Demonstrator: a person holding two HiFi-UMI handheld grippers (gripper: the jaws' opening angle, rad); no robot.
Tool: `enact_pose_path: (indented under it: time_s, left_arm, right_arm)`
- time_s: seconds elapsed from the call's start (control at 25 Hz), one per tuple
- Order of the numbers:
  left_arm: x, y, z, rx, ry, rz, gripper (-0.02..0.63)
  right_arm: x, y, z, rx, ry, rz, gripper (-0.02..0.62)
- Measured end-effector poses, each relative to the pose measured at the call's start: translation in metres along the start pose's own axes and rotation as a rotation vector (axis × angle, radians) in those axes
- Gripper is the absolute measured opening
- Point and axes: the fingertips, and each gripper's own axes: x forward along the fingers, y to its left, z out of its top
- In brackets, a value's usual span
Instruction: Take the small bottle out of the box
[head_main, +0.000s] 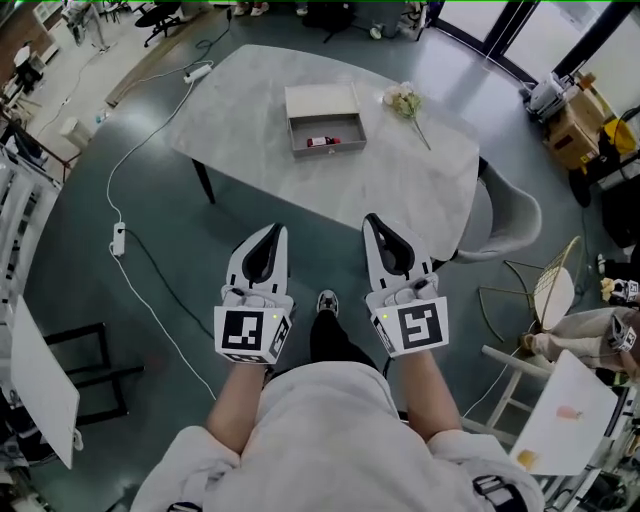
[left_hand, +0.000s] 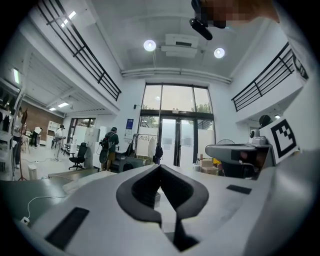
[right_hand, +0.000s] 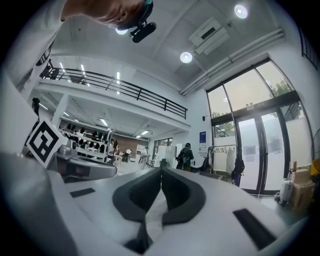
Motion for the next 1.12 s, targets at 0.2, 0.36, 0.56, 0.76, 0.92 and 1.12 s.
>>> enact_pose_path:
  time_s: [0.2, 0.36, 0.56, 0.76, 0.92, 1.12]
  left_arm:
    - [0.071, 0.008, -0.002, 0.003, 0.038, 0.006, 0.021]
    - [0.111, 0.017, -0.009, 0.003, 0.066, 0.027, 0.021]
    - [0.144, 0.029, -0.021, 0.007, 0.11, 0.032, 0.021]
    - [0.176, 0.037, -0.034, 0.021, 0.16, -0.007, 0.021]
    - [0.206, 0.042, -0.049, 0.042, 0.218, -0.068, 0.022]
    - [0.248, 0.056, -0.067, 0.066, 0.277, -0.141, 0.021]
  right_arm:
    - [0.051, -0.049, -0.009, -0.009, -0.001, 0.036, 0.026]
    - [0.082, -0.078, -0.029, -0.025, 0.035, 0.09, 0.026]
    - [0.112, -0.098, -0.052, -0.058, 0.074, 0.126, 0.026]
    - [0.136, -0.111, -0.069, 0.02, 0.125, 0.12, 0.026]
    - [0.159, -0.124, -0.082, 0.01, 0.125, 0.123, 0.026]
    - [0.193, -0.134, -0.102, 0.016, 0.145, 0.117, 0.026]
